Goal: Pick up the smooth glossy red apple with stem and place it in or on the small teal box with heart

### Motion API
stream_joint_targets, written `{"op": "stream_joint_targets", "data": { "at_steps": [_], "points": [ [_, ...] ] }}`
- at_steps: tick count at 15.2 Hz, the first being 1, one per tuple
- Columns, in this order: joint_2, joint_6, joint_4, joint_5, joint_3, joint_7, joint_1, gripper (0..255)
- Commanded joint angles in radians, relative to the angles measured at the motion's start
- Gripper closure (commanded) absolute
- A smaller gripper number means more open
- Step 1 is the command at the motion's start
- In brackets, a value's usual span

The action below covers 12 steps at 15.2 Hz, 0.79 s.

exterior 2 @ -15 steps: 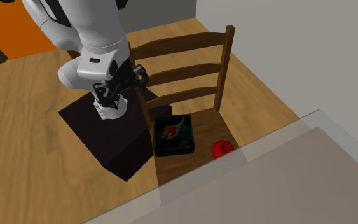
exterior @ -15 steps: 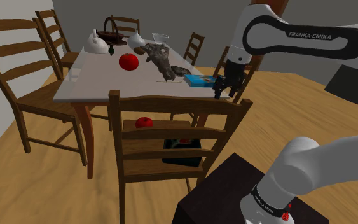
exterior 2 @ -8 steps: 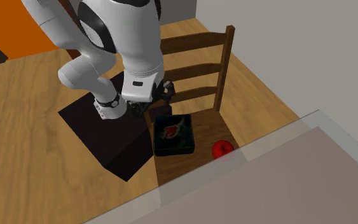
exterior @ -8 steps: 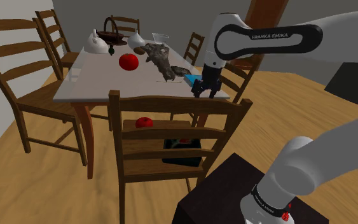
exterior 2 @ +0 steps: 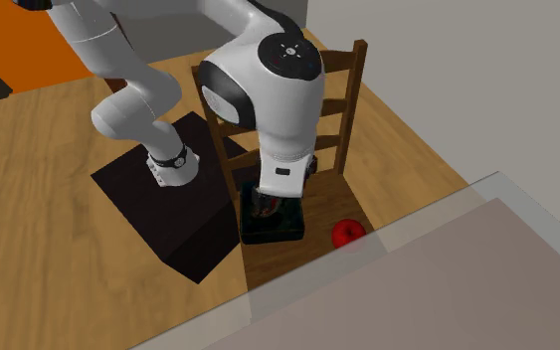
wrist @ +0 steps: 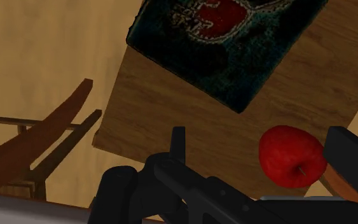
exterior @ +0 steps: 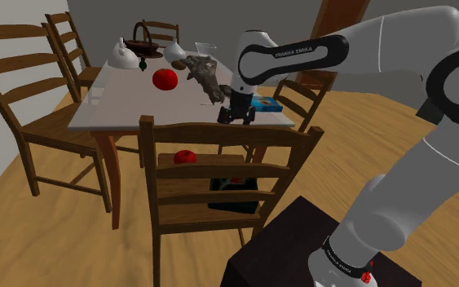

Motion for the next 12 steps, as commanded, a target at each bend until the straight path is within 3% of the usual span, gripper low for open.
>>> {"op": "stream_joint_targets", "data": {
  "at_steps": [1,12],
  "points": [
    [0.077,0.023,0.049,0.009,0.011,0.016,0.01,0],
    [0.509,0.036,0.447,0.032,0.044,0.074,0.05,0]
  ]
}}
